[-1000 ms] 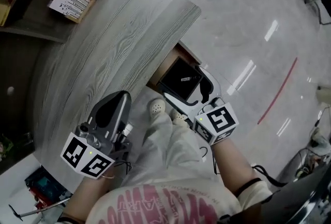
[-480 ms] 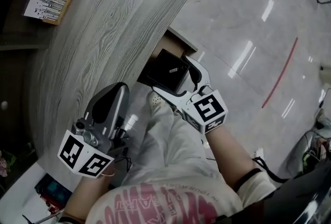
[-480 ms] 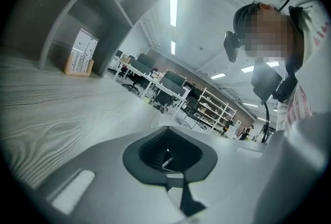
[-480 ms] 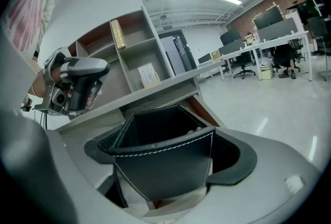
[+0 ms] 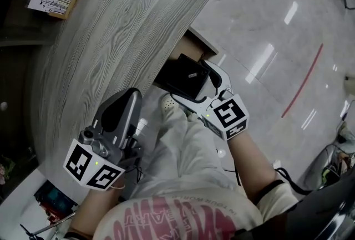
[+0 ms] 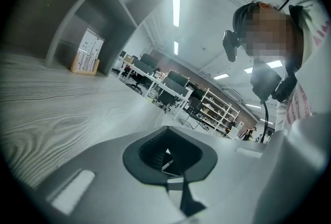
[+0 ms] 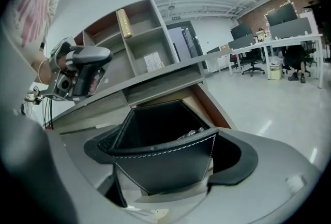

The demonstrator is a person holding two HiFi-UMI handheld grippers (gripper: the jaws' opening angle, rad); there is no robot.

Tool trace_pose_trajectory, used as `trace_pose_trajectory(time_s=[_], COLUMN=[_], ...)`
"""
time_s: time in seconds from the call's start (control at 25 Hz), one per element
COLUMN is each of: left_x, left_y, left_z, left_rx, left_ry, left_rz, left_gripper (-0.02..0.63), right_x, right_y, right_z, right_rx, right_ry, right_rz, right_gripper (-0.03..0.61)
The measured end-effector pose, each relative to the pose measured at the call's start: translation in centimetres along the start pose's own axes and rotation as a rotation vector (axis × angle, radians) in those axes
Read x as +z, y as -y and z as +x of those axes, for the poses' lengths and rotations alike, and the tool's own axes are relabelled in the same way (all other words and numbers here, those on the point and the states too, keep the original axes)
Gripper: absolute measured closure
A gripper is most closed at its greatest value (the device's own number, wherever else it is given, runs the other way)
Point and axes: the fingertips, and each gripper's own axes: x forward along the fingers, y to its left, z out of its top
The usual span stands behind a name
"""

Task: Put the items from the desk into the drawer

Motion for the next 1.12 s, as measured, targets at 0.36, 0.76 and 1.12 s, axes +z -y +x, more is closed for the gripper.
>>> trace_pose_trajectory(time_s=[0.36,0.76,1.12], left_x=[-0.1,1.0,5.2], left_y=[0.2,1.5,4.7], left_z=[-0.3,-0.3,-1.7], left_rx=[0.008,-0.003,-0.014], left_ry=[0.016,0.052,0.127], left_rz=[-0.009,0.0,0.047], left_gripper=[0.594,0.594,0.594], right_x=[-1.7,-2.9,8.4], right_y=[-0.5,-1.1,-2.0], right_z=[-0.2,-1.2,-10.9], right_rx=[0.01,0.054,-0.018], right_ry=[-0.063,-0.104,0.109], right_rz=[-0.078,0.02,-0.183], right_gripper=[0.058,0.029,0.179])
